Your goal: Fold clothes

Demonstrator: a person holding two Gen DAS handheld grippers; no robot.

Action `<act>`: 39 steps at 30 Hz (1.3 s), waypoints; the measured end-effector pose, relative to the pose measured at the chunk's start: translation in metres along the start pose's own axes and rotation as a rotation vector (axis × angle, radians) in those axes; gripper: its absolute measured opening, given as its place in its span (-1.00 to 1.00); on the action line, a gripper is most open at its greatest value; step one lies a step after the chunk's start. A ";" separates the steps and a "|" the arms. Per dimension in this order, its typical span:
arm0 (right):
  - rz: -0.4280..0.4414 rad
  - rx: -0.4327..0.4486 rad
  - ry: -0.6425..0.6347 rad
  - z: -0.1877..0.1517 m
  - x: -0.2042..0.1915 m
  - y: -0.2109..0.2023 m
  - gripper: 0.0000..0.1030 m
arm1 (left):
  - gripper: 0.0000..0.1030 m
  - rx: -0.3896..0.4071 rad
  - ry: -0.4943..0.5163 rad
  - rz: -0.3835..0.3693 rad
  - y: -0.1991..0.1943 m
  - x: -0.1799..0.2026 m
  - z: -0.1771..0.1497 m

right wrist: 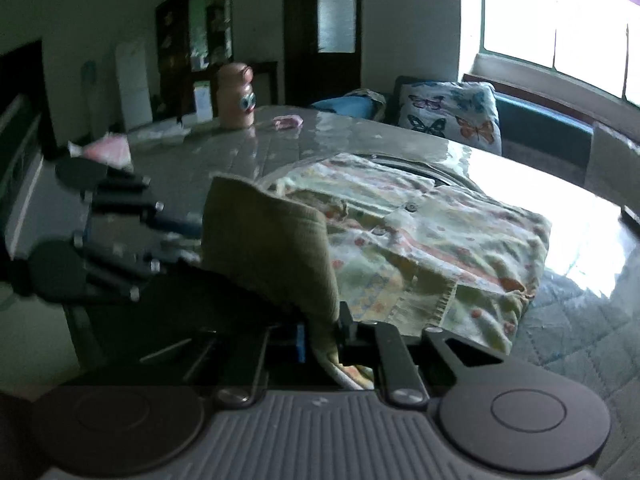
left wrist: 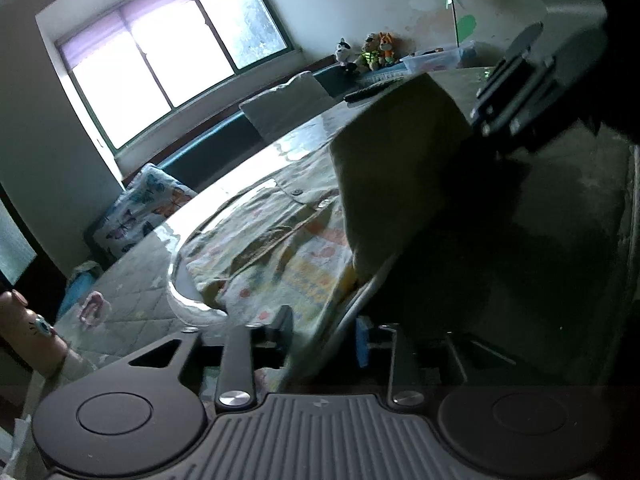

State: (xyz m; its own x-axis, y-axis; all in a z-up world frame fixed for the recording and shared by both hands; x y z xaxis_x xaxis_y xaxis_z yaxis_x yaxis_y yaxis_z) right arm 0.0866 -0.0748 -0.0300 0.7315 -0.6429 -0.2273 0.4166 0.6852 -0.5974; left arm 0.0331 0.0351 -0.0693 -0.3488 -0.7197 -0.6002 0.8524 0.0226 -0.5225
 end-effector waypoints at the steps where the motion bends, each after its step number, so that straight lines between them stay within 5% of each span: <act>1: 0.005 0.007 0.017 0.004 0.001 -0.003 -0.77 | -0.23 0.000 0.006 0.007 0.000 0.000 -0.001; 4: 0.008 0.029 0.036 0.012 0.000 -0.010 -0.78 | -0.25 0.002 0.027 0.035 0.000 -0.001 -0.002; 7: 0.006 0.043 0.049 0.018 0.000 -0.016 -0.79 | -0.61 0.006 0.035 0.059 0.000 -0.003 -0.004; 13: 0.001 0.059 0.044 0.020 -0.004 -0.027 -0.81 | -0.82 0.056 0.028 0.072 -0.026 -0.009 0.003; 24: 0.066 0.039 0.041 0.013 -0.030 -0.101 -0.82 | -0.84 0.127 -0.062 -0.099 -0.114 -0.006 0.032; 30: 0.062 0.036 0.042 0.031 -0.022 -0.100 -0.83 | -0.84 0.118 -0.116 -0.087 -0.094 -0.024 0.044; 39: 0.040 0.008 0.020 0.094 0.019 -0.039 -0.83 | -0.84 0.066 -0.219 -0.092 -0.018 -0.081 0.047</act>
State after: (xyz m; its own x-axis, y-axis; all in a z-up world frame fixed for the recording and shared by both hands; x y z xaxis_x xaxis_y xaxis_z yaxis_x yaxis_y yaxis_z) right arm 0.1352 -0.0812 0.0611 0.7365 -0.6218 -0.2663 0.3919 0.7132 -0.5812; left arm 0.0643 0.0607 0.0170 -0.3399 -0.8500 -0.4025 0.8471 -0.0907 -0.5237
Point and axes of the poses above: each gripper's, at about its wrist camera, not at the fingertips, and y roughly the way its jaws point, x to its right, z to its top, the point moved 9 cm from there along y, roughly the way its jaws point, and after that the axes turned 14 degrees about y, right-handed, at the moved point
